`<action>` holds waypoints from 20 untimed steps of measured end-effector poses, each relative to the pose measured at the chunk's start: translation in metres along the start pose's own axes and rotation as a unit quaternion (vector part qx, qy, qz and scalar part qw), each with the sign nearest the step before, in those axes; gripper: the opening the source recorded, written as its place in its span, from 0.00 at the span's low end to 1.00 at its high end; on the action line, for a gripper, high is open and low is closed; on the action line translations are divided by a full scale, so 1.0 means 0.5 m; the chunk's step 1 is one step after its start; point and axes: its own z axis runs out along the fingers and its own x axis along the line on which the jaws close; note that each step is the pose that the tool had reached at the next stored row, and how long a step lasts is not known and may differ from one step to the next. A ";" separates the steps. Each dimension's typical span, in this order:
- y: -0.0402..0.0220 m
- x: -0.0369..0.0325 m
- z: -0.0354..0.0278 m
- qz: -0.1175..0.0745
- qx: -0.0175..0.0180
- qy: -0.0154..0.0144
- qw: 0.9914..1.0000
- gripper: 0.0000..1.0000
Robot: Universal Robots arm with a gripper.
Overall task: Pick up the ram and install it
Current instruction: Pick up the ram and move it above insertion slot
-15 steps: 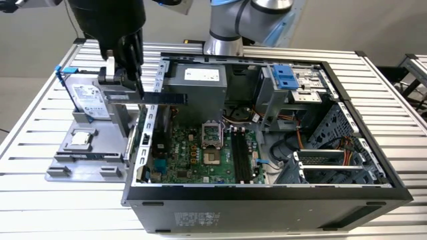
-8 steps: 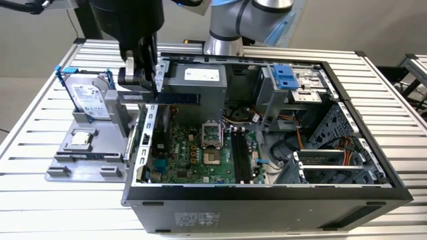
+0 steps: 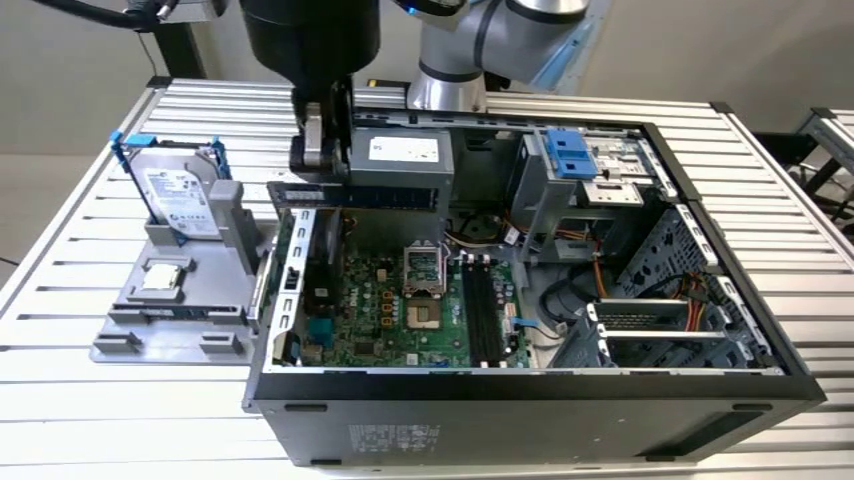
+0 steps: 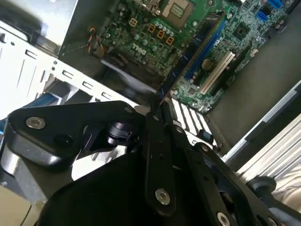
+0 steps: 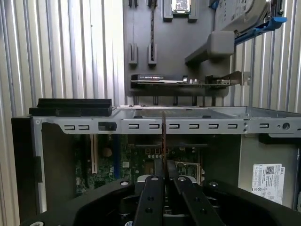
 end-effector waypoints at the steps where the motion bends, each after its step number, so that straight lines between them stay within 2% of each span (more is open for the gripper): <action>1: -0.007 0.000 0.000 0.000 0.000 0.000 1.000 0.00; 11: -0.073 -0.002 0.002 0.000 0.000 0.000 1.000 0.00; 20: -0.140 -0.003 0.004 0.000 0.000 0.000 1.000 0.00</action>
